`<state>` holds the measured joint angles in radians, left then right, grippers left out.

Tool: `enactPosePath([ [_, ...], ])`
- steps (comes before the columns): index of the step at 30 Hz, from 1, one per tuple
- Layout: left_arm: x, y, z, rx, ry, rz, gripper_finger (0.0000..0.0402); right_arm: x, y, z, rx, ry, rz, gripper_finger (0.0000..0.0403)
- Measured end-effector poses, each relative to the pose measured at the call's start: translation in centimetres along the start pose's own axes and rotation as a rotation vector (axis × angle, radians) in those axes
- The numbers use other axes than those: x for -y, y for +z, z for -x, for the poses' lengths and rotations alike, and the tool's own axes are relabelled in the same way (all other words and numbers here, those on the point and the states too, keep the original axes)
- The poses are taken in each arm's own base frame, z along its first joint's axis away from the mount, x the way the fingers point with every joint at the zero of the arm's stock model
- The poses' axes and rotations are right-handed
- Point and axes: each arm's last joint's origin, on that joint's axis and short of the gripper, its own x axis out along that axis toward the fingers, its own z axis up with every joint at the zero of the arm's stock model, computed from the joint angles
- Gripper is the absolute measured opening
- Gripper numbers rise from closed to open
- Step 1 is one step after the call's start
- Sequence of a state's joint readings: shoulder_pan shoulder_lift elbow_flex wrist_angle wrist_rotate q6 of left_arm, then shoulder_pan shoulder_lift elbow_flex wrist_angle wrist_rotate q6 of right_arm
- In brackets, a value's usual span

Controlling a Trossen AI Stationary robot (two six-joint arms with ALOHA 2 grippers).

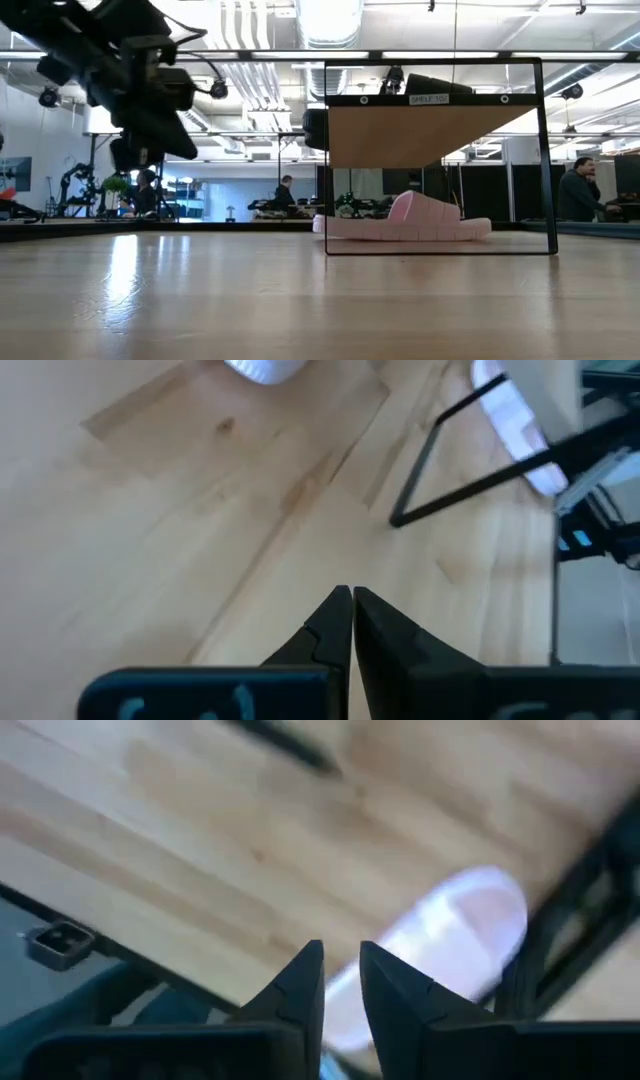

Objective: Pick and place slides into the shelf
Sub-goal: Put the right pink slide under the shelf

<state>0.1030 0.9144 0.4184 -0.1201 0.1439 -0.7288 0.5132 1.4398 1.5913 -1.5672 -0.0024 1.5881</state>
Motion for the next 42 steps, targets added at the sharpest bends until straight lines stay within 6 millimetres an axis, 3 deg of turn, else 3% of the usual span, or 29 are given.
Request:
enactPosePath([
  [4,-0.1,-0.3,0.3,0.012,-0.013,-0.010,0.0000,1.0,-4.2,-0.7,-0.033,0.000,-0.070,0.0057],
  [8,0.0,0.0,0.3,0.064,0.001,-0.051,0.0000,0.5,-7.9,-2.3,-0.072,0.055,-0.029,0.0057],
  [13,0.3,0.4,0.1,0.100,-0.025,-0.077,0.0000,-1.2,-12.3,-5.8,-0.133,0.075,0.107,0.0079],
  [18,0.3,0.4,-0.2,0.096,-0.020,-0.077,0.0000,-2.5,-15.4,-10.3,-0.272,-0.125,0.244,0.0140],
  [23,0.1,0.3,-0.5,0.081,-0.008,-0.067,0.0000,-4.0,-16.9,-13.3,-0.186,-0.199,0.378,0.0196],
  [27,0.1,0.3,-0.5,0.079,-0.010,-0.042,0.0000,-4.3,-17.1,-13.6,-0.001,-0.288,0.417,0.0216],
  [32,0.2,0.3,-0.5,0.082,-0.016,-0.039,0.0000,-3.5,-17.7,-13.5,0.173,-0.416,0.443,0.0233],
  [38,0.2,0.4,-0.4,0.082,-0.017,-0.037,0.0000,-1.7,-18.4,-14.6,0.188,-0.469,0.439,0.0237],
  [42,0.4,0.6,-0.4,0.089,-0.023,-0.041,0.0000,-0.6,-17.7,-14.8,0.220,-0.491,0.423,0.0238],
])
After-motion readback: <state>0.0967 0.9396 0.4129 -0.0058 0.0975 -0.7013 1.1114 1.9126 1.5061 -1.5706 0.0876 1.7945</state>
